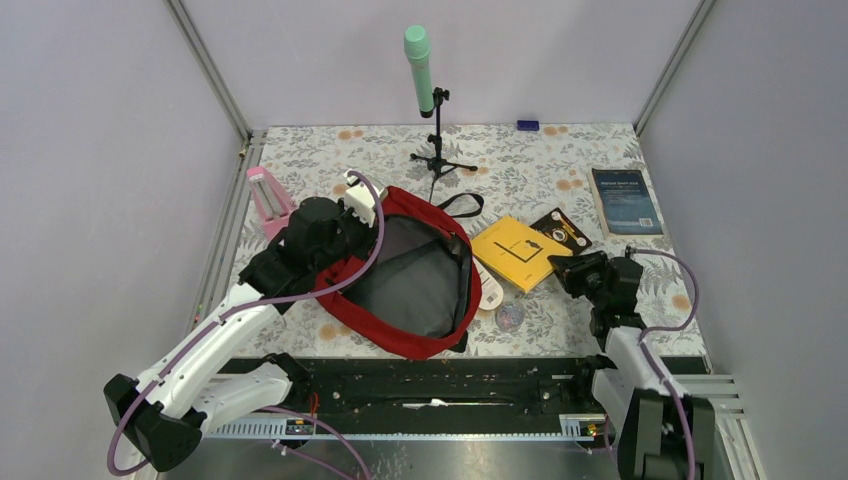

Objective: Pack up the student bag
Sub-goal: Pick up the book from the center of the board.

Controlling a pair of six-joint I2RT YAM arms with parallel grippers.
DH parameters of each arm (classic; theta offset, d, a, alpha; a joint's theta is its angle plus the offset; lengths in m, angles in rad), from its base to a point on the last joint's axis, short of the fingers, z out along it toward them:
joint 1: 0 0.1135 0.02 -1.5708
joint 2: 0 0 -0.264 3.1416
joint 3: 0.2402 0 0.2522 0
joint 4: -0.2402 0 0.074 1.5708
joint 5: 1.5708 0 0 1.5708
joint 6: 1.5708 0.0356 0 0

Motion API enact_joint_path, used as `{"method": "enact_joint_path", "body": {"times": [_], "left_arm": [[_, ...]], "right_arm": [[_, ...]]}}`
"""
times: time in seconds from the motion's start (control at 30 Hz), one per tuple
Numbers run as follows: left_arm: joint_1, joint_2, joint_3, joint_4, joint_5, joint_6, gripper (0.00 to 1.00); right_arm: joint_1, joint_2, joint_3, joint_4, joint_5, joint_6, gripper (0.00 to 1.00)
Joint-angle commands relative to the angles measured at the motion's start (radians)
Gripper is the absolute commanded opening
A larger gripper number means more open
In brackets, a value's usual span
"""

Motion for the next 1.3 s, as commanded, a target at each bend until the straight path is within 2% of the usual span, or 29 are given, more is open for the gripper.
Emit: {"method": "enact_joint_path", "body": {"times": [0.0, 0.23, 0.4, 0.63, 0.87, 1.03, 1.17, 1.27], "left_arm": [[0.004, -0.023, 0.007, 0.075, 0.005, -0.010, 0.00], [0.004, -0.020, 0.006, 0.075, 0.006, -0.010, 0.00], [0.004, -0.024, 0.004, 0.075, 0.000, -0.010, 0.00], [0.004, -0.035, -0.002, 0.080, -0.012, -0.008, 0.00], [0.004, -0.038, -0.004, 0.081, -0.018, -0.006, 0.00], [0.004, -0.038, -0.007, 0.084, -0.018, -0.006, 0.00], [0.004, -0.031, -0.006, 0.082, -0.039, -0.010, 0.00], [0.004, -0.020, 0.000, 0.072, -0.064, -0.016, 0.00]], "right_arm": [[0.002, -0.128, 0.050, -0.155, 0.071, -0.071, 0.20], [0.002, -0.178, 0.102, -0.226, 0.074, -0.149, 0.00], [0.002, -0.221, 0.142, -0.243, 0.075, -0.191, 0.00], [0.002, -0.304, 0.317, -0.329, 0.066, -0.270, 0.00], [0.002, -0.338, 0.443, -0.373, -0.042, -0.273, 0.00], [0.002, -0.365, 0.531, -0.465, -0.121, -0.270, 0.00], [0.002, -0.352, 0.583, -0.466, -0.222, -0.210, 0.00], [0.003, -0.340, 0.618, -0.399, -0.297, -0.143, 0.00]]}}
